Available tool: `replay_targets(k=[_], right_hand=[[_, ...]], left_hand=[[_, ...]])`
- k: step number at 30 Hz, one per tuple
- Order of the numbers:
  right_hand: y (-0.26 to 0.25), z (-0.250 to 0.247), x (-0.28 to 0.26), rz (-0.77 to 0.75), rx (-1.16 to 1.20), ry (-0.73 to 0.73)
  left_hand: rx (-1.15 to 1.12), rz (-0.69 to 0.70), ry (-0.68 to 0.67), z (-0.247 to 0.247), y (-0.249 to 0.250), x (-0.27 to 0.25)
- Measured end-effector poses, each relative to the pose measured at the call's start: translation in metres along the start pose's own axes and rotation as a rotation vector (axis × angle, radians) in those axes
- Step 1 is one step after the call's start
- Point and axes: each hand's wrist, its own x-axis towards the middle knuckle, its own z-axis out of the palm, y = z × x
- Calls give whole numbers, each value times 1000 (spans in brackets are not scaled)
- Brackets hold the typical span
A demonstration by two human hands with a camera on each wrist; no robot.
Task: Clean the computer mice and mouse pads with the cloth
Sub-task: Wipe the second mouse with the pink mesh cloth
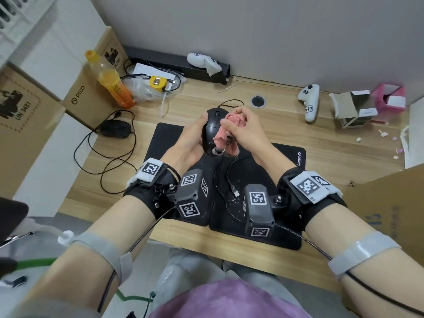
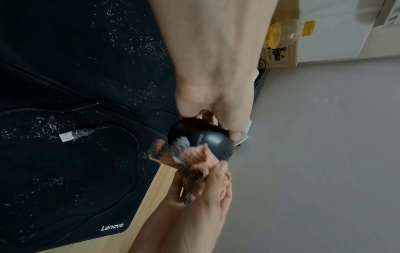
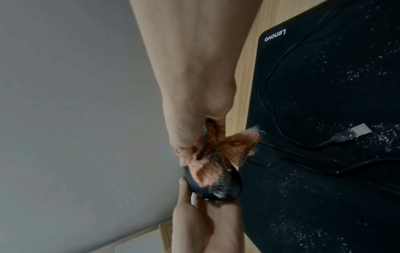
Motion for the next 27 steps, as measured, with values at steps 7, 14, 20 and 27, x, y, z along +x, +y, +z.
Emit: replay_targets(k=[7, 14, 20, 27], right_hand=[[7, 10, 24, 66, 75, 281], [10, 22, 16, 126, 118, 2], [3, 25, -1, -63, 90, -199], [8, 12, -12, -87, 123, -350]], left_hand=[[17, 1, -42, -19, 2, -11], [-183, 25, 133, -27, 5, -8], [-355, -6, 325, -16, 13, -4], [-381, -88, 217, -10, 11, -16]])
